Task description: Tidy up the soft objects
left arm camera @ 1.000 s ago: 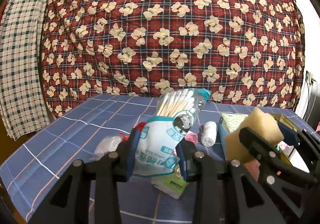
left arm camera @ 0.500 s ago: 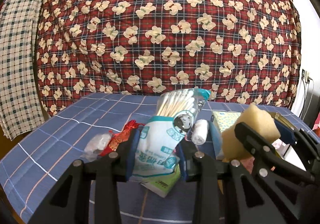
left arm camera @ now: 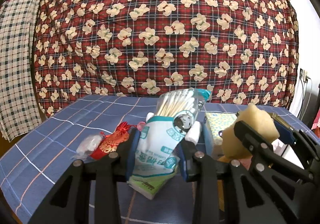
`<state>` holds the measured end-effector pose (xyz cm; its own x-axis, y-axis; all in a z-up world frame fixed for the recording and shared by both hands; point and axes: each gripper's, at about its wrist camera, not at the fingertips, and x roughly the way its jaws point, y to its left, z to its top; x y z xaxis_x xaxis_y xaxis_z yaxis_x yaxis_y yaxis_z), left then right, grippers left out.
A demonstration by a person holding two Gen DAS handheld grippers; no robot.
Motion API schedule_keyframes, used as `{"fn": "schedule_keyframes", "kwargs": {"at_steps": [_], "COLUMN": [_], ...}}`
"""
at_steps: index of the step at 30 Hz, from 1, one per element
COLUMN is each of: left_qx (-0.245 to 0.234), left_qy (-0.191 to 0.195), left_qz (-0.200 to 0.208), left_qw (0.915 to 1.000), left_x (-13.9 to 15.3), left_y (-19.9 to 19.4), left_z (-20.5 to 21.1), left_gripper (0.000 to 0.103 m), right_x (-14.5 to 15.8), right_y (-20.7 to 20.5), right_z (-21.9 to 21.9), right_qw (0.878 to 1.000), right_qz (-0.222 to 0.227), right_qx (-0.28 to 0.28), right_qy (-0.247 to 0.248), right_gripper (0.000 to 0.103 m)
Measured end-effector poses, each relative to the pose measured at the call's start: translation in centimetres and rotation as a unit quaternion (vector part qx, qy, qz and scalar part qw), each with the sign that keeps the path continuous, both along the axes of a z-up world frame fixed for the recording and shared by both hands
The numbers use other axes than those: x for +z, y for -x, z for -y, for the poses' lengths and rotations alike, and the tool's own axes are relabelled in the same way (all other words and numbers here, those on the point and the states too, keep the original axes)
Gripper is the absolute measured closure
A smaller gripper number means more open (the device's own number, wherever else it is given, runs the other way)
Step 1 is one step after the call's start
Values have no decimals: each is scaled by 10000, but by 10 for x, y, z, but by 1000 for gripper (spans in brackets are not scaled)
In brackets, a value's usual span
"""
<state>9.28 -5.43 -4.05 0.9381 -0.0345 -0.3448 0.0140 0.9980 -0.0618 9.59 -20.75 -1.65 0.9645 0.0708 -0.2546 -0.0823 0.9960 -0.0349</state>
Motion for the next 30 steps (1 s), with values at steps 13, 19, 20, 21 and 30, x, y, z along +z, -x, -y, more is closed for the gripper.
{"fn": "schedule_keyframes", "kwargs": {"at_steps": [13, 19, 20, 21, 30], "left_qx": [-198, -266, -282, -295, -381], "left_qy": [52, 4, -11, -17, -44], "left_qz": [-130, -126, -121, -127, -160], "left_qw": [9997, 9996, 9995, 9995, 9991], "left_x": [-1, -1, -1, -1, -1], "left_y": [-7, -6, -6, -6, -7], "left_z": [13, 19, 20, 21, 30], "left_gripper": [69, 69, 69, 69, 69], "right_x": [1, 1, 1, 1, 1], "right_y": [-1, 1, 1, 1, 3], "right_z": [13, 19, 20, 21, 29], "right_qw": [9998, 9997, 9996, 9996, 9992], "right_qz": [-17, -18, -16, -16, -8], "right_qx": [-193, -254, -266, -280, -389], "right_qy": [-2, -20, -22, -23, -28], "right_gripper": [45, 45, 45, 45, 45]}}
